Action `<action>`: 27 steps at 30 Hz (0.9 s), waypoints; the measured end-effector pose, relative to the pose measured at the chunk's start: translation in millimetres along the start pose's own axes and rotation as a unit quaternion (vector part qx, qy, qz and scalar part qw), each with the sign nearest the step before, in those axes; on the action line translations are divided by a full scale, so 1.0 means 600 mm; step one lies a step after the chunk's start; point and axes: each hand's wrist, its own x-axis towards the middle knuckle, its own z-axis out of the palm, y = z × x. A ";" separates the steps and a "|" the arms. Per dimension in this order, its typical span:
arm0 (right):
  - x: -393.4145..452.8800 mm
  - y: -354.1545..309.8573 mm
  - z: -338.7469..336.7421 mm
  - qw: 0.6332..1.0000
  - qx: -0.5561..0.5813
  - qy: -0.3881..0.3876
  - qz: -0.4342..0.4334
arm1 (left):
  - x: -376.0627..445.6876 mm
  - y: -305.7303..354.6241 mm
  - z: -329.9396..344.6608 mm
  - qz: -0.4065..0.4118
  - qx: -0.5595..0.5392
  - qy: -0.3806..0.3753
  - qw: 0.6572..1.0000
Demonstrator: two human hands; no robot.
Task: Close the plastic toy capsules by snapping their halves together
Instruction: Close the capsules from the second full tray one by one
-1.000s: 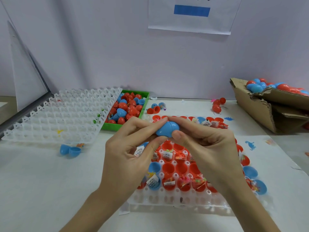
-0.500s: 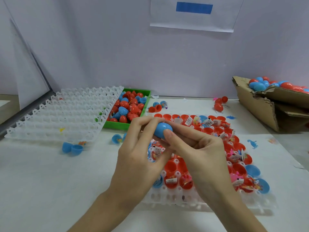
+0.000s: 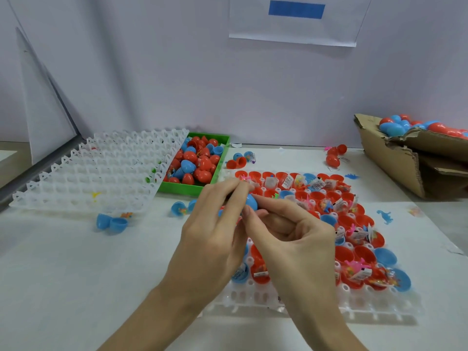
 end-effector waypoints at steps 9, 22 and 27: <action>-0.004 0.001 0.003 1.000 -0.029 0.005 0.005 | -0.003 -0.009 0.008 0.036 0.011 -0.020 0.999; 0.034 -0.024 -0.017 0.906 0.305 -0.218 0.198 | 0.026 0.007 -0.021 -0.104 -0.374 -0.006 0.922; 0.031 -0.019 -0.017 0.926 0.263 -0.214 0.166 | 0.029 0.011 -0.024 -0.107 -0.356 -0.030 0.928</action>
